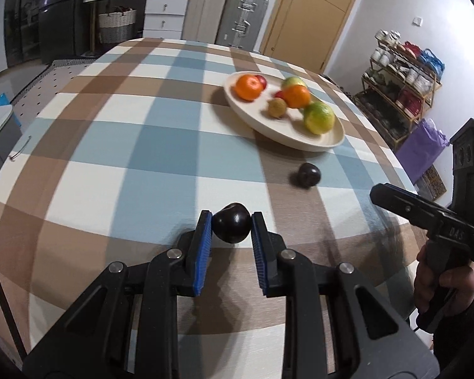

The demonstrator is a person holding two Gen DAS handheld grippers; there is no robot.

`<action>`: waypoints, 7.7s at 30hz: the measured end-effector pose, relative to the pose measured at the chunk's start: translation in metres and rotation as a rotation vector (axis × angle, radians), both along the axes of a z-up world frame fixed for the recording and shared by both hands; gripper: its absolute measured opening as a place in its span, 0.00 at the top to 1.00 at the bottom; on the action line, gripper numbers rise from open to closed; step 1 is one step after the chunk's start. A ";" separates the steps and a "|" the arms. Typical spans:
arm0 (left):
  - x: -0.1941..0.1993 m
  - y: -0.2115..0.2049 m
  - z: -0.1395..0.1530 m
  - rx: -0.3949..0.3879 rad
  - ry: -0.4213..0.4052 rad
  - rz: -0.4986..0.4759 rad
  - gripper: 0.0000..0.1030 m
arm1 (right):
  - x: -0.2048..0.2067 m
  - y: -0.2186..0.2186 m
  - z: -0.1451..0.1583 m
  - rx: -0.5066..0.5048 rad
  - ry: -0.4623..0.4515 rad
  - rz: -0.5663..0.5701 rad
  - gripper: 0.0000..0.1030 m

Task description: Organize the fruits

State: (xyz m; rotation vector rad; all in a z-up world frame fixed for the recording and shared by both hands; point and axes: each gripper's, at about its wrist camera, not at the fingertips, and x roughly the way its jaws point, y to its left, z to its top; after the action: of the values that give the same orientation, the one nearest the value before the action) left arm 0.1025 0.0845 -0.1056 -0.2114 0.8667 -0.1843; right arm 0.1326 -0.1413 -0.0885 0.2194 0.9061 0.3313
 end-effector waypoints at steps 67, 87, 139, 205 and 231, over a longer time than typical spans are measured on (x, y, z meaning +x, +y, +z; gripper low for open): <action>0.167 -0.040 0.045 -0.048 0.027 -0.064 0.79 | 0.087 0.039 0.041 0.023 -0.101 0.193 0.75; 0.221 -0.055 0.011 -0.010 0.112 -0.098 0.79 | 0.119 0.044 0.018 0.005 -0.084 0.188 0.75; -0.010 -0.008 0.114 0.121 -0.422 0.134 0.00 | -0.028 -0.014 0.097 -0.036 -0.528 -0.041 0.01; -0.002 -0.010 0.060 0.254 -0.543 0.194 0.00 | -0.026 -0.010 0.047 -0.187 -0.566 -0.019 0.00; -0.001 -0.010 0.059 0.254 -0.544 0.195 0.00 | -0.026 -0.010 0.047 -0.187 -0.566 -0.019 0.00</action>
State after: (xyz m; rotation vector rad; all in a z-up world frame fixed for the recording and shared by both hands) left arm 0.1013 0.0745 -0.0466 -0.0027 0.3189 0.0527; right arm 0.1065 -0.1513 -0.0413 -0.0424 0.3708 0.2686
